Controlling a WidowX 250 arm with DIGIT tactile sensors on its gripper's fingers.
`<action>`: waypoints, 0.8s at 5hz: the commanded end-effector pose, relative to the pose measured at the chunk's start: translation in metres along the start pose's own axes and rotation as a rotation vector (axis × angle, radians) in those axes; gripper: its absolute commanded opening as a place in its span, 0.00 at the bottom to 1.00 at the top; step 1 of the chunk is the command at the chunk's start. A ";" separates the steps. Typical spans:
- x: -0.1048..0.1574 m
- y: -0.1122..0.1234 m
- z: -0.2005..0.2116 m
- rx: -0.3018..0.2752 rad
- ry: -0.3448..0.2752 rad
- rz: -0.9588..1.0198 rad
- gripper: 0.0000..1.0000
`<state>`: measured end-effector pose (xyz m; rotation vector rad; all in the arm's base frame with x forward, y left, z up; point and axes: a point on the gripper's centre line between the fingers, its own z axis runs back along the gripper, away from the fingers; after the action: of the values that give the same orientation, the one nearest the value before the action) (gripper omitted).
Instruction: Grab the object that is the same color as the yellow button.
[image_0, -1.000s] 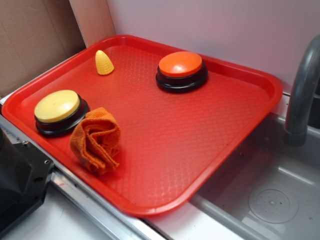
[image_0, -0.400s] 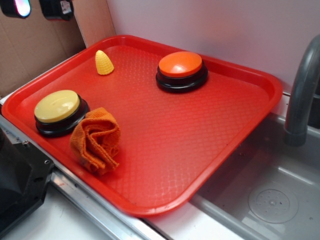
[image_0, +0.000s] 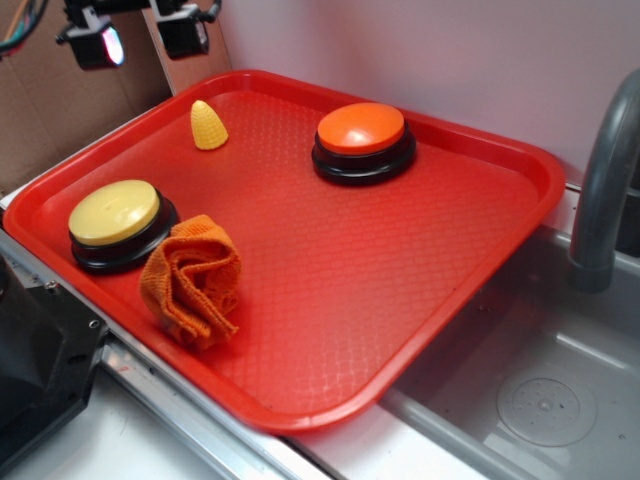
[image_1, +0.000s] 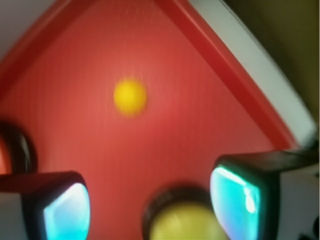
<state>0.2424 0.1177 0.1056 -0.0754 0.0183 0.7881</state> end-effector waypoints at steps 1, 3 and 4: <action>0.024 -0.002 -0.039 -0.028 -0.143 -0.084 1.00; 0.020 0.000 -0.037 -0.105 -0.166 -0.147 1.00; 0.020 0.000 -0.037 -0.105 -0.166 -0.147 1.00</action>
<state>0.2569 0.1202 0.0514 -0.1260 -0.1271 0.6572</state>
